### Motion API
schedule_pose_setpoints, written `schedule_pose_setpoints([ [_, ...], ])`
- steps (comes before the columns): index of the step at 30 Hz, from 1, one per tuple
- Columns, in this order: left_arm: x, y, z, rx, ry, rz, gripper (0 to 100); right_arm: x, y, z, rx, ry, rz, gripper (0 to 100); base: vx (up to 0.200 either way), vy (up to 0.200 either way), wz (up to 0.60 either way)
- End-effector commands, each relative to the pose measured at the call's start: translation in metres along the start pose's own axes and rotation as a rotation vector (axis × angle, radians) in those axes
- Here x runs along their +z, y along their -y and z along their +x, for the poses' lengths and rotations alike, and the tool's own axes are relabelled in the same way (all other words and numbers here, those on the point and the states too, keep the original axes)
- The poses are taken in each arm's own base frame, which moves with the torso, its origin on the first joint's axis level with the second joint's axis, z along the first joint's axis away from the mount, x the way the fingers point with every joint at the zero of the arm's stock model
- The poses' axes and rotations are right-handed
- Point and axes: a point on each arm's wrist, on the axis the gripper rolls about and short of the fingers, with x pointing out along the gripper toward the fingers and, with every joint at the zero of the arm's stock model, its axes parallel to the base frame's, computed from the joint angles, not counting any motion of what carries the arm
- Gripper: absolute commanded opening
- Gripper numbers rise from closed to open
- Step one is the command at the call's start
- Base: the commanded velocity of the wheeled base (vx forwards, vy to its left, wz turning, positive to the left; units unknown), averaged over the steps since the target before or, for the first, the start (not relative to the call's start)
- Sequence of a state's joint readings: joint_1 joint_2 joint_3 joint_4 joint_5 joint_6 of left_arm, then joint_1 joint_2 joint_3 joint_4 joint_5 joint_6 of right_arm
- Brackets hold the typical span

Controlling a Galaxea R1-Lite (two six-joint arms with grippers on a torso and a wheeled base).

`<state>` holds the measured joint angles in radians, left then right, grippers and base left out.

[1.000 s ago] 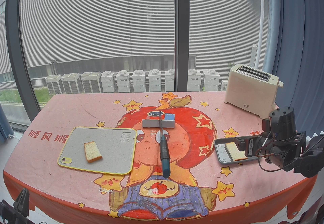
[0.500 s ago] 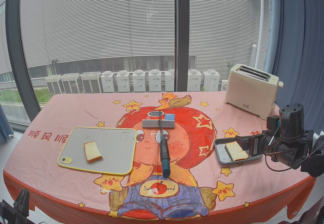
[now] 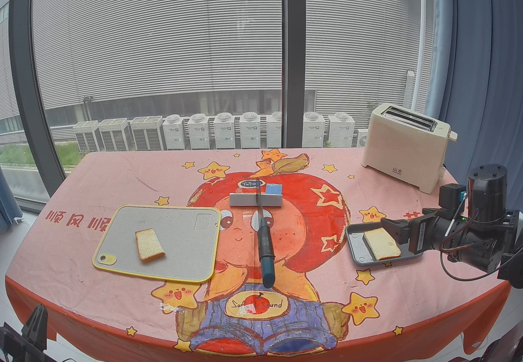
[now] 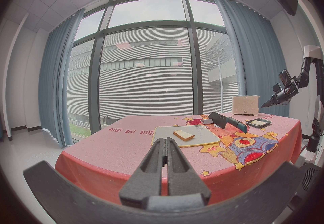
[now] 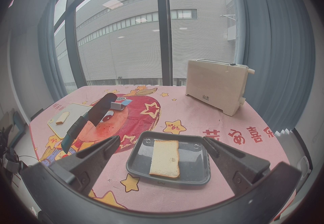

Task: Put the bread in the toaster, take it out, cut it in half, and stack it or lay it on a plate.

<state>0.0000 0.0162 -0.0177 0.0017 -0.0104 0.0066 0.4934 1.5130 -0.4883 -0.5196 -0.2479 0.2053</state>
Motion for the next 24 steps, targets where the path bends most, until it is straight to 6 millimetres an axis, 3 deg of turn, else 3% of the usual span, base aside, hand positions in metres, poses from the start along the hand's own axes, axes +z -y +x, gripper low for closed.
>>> schedule_pose_setpoints([
  [1,-0.005,0.0,0.001,-0.002,-0.009,0.001,0,0.002,0.002,-0.008,-0.001,0.025,0.012,100,0.0,0.0,0.0],
  [24,-0.005,0.0,0.001,-0.003,-0.009,0.002,0,0.006,0.048,-0.046,-0.163,0.147,0.095,100,0.0,0.0,0.0],
])
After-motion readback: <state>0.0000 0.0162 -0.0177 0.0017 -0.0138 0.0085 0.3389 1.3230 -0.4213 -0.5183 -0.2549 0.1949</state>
